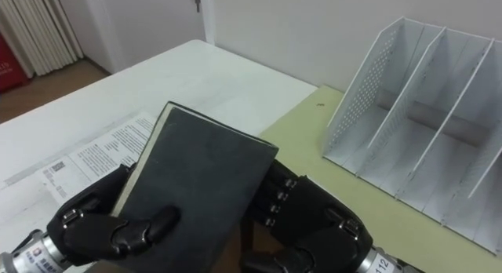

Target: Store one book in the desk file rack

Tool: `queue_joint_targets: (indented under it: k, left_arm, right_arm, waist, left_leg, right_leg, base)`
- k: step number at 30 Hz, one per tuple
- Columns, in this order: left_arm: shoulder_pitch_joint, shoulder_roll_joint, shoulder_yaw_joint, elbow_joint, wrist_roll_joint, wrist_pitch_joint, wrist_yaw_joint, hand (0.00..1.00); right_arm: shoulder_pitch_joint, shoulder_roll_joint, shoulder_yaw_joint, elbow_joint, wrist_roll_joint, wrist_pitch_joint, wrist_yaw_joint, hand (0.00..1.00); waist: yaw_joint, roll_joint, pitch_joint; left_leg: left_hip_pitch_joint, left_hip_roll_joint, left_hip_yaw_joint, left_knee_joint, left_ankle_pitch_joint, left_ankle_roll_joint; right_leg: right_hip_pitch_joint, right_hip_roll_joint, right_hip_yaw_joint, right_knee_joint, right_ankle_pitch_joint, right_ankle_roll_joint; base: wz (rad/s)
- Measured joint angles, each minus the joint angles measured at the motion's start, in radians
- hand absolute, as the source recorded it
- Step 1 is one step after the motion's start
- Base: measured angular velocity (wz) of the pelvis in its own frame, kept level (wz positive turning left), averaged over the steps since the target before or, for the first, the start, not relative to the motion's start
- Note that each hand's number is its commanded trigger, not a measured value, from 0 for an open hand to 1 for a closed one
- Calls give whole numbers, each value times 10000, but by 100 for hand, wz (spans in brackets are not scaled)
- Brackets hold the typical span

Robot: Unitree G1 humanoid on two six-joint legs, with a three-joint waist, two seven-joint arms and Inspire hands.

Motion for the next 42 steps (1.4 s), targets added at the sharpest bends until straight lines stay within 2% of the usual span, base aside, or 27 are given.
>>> queue_joint_targets:
  k: [5,10,13,21,28,29,30,36,42]
  left_arm:
    - [-5,255,-1,-1,-12,0,-128,100]
    - [-131,368,-468,-82,15,75,-456,100]
    - [-133,413,-487,-218,39,150,-550,100]
    - [-132,416,-498,-210,27,372,-697,100]
    - [-132,416,-499,-131,47,400,-786,100]
    - [-132,416,-499,-97,46,400,-812,55]
    - [-132,416,-499,-87,47,401,-816,0]
    - [-124,416,-497,26,158,405,-796,0]
    - [-111,413,-496,197,663,411,-510,0]
  right_arm:
    - [0,-220,-4,10,8,0,-21,100]
    - [-26,-241,110,10,7,0,-61,100]
    - [-79,-240,181,10,12,-2,-80,100]
    - [-100,-224,228,19,45,-4,-80,100]
    - [-100,-224,299,85,46,-4,-79,100]
    - [-100,-224,319,97,46,-4,-79,100]
    - [-100,-224,329,108,46,-4,-79,100]
    - [-101,-275,322,121,19,0,-79,100]
    - [-104,-389,332,119,-18,12,-75,100]
  waist:
    - [-1,-40,-23]
    - [27,-48,-26]
    - [23,-39,-22]
    - [20,31,10]
    - [22,137,-48]
    - [20,151,-54]
    - [20,157,-55]
    - [29,143,-53]
    - [31,-31,-13]
  left_leg:
    - [4,1,-2,17,0,0]
    - [8,1,-5,10,1,0]
    - [14,8,-6,9,0,0]
    - [-4,9,-6,-20,-1,-1]
    - [1,9,-6,-18,-1,-1]
    - [1,10,-6,-20,-1,-1]
    - [1,10,-6,-20,-1,-1]
    - [2,9,-5,-35,-1,0]
    - [8,12,4,-21,1,-1]
  right_leg:
    - [3,-7,-14,-11,-1,1]
    - [4,-7,-23,-7,-1,1]
    - [5,-5,-9,-7,0,0]
    - [4,2,33,0,1,-2]
    - [7,4,34,0,2,-3]
    - [7,4,33,0,2,-3]
    - [7,4,32,1,2,-4]
    - [1,-4,22,7,2,-3]
    - [-24,2,42,7,1,-3]
  base:
    - [0]
    - [0]
    - [0]
    - [0]
    - [0]
    - [0]
    - [0]
    - [0]
    - [0]
